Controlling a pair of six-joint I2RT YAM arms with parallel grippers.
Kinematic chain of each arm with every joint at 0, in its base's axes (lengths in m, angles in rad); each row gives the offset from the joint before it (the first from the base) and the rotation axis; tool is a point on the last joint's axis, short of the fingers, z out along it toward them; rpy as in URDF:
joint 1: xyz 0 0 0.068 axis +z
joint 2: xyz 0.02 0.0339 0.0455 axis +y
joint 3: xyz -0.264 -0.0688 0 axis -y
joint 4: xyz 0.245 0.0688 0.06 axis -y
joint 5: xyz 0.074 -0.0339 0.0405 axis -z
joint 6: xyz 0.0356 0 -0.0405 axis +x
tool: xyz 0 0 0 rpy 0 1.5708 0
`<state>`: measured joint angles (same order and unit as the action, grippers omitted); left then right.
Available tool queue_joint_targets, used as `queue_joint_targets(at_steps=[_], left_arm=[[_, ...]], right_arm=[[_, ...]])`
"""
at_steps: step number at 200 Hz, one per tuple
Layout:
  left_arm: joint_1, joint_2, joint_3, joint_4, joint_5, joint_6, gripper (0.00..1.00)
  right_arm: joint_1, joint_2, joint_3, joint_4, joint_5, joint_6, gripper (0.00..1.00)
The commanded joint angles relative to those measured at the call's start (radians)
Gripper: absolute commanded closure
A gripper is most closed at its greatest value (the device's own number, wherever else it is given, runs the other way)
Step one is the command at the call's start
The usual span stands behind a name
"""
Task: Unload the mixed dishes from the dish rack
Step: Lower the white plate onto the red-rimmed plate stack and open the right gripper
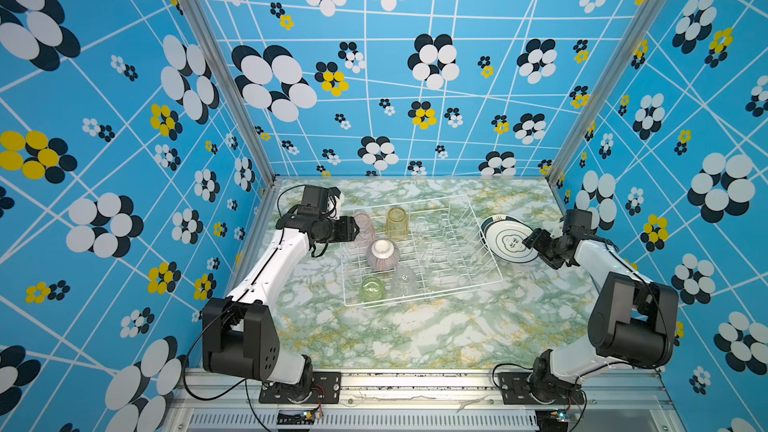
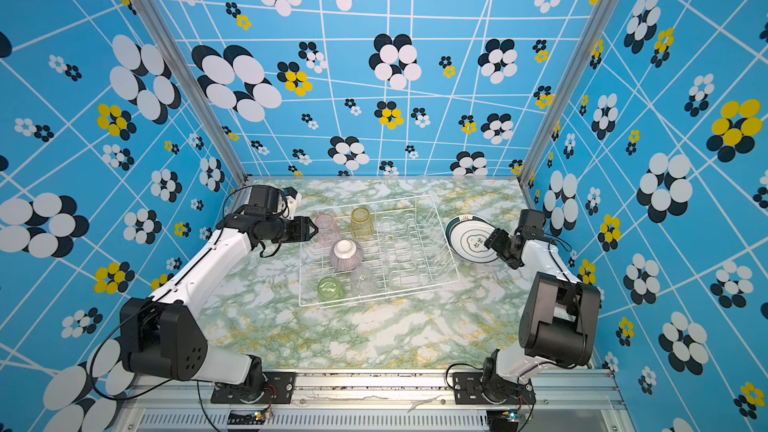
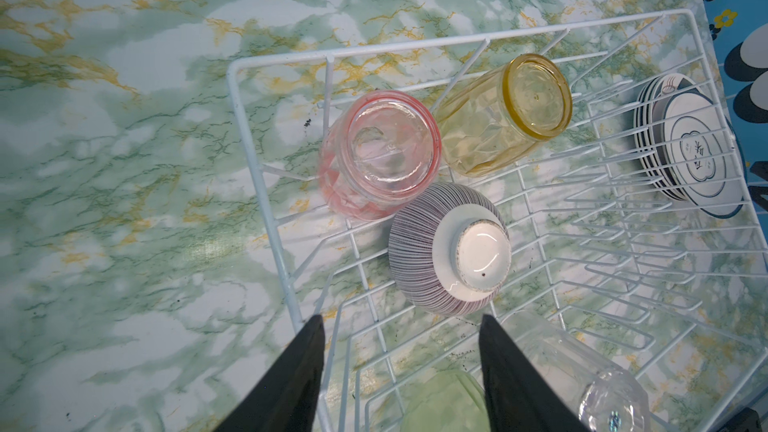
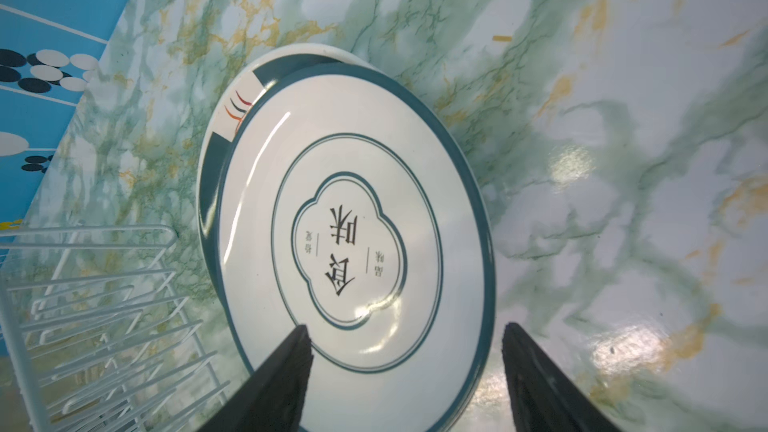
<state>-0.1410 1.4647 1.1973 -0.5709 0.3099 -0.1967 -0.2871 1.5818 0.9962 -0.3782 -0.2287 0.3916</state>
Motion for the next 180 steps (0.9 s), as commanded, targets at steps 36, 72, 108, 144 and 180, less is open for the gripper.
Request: queue_joint_targets(at_steps=[36, 72, 108, 144, 180], left_arm=[[0.024, 0.013, -0.024, 0.008, 0.014, 0.017, 0.4], [0.031, 0.016, -0.027, 0.009, 0.018, 0.019, 0.39], [0.032, 0.021, -0.024, 0.009, 0.021, 0.019, 0.4], [0.035, 0.025, -0.022, 0.008, 0.023, 0.019, 0.4], [0.036, 0.03, -0.021, 0.006, 0.023, 0.019, 0.4]], right_arm=[[0.042, 0.075, 0.076, -0.067, 0.083, -0.02, 0.24], [0.073, 0.112, 0.12, -0.082, 0.113, -0.028, 0.23], [0.103, 0.158, 0.165, -0.108, 0.149, -0.043, 0.23], [0.114, 0.181, 0.176, -0.105, 0.153, -0.04, 0.23], [0.114, 0.176, 0.171, -0.102, 0.164, -0.042, 0.22]])
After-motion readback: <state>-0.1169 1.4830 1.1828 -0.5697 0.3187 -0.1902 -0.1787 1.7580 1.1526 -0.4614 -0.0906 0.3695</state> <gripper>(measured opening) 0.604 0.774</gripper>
